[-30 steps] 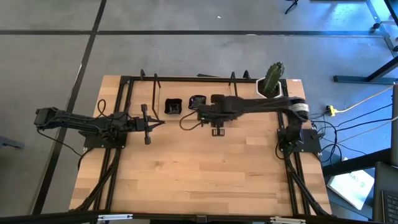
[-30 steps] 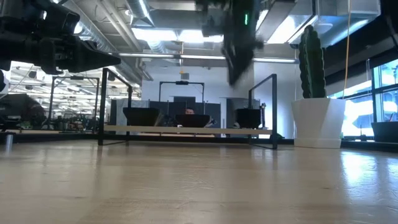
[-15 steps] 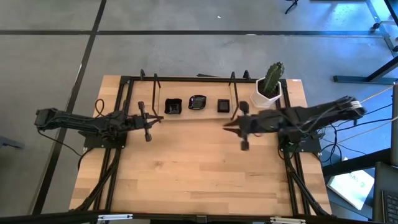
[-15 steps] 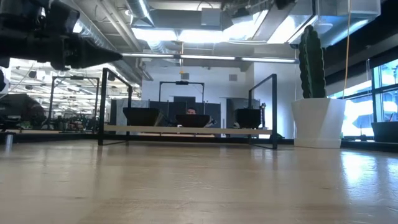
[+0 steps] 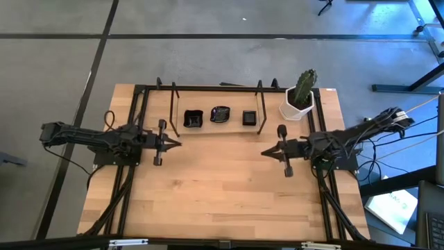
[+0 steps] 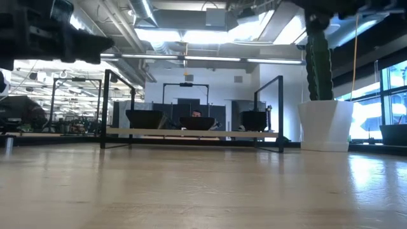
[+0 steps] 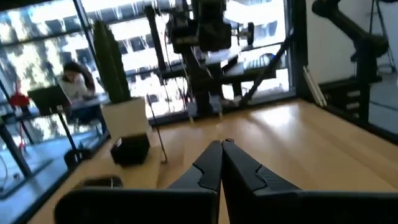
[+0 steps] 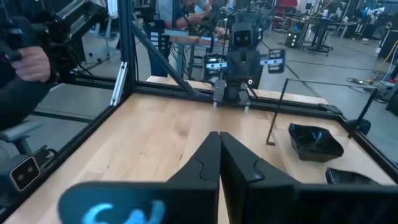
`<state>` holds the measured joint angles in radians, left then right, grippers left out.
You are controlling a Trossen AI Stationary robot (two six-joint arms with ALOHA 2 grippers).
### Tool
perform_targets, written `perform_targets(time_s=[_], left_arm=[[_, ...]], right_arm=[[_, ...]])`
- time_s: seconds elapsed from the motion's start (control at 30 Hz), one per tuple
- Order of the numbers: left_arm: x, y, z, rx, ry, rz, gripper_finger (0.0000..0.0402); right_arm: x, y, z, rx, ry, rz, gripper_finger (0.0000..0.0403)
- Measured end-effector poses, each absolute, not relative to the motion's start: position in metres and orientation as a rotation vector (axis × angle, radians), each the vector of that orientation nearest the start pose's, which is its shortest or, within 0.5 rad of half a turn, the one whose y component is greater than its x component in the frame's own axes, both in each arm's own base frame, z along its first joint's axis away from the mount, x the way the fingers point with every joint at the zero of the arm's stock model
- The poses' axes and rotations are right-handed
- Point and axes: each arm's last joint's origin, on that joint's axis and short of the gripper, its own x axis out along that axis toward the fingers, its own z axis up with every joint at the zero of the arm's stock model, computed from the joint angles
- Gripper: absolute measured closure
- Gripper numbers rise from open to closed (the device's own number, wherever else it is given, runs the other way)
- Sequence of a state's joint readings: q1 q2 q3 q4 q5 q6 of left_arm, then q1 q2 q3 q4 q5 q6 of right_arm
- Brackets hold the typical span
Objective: Pick & Place Mini shaped plates
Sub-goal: Return to Home Position
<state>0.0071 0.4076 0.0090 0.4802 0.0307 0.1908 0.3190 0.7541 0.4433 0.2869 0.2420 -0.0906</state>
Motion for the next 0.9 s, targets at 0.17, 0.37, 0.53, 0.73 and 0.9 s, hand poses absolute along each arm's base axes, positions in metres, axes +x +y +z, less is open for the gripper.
perform_targets(time_s=[0.17,0.37,0.53,0.73,0.9], left_arm=[[0.12,-0.004,0.172,0.196,-0.04,-0.048,0.04],[0.116,-0.006,0.179,0.215,-0.108,-0.049,0.04],[0.113,-0.005,0.18,0.199,-0.123,-0.025,0.04],[0.112,-0.004,0.179,0.2,-0.109,0.008,0.0399],[0.11,-0.002,0.177,0.163,-0.085,0.088,0.04]], right_arm=[[0.15,0.039,0.244,-0.082,-0.016,0.059,0.0399],[0.138,0.025,0.222,-0.042,-0.095,0.048,0.04],[0.129,0.017,0.214,-0.052,-0.177,0.045,0.0401],[0.122,0.012,0.207,-0.055,-0.205,0.026,0.0401],[0.112,0.011,0.202,-0.085,-0.262,0.019,0.0402]])
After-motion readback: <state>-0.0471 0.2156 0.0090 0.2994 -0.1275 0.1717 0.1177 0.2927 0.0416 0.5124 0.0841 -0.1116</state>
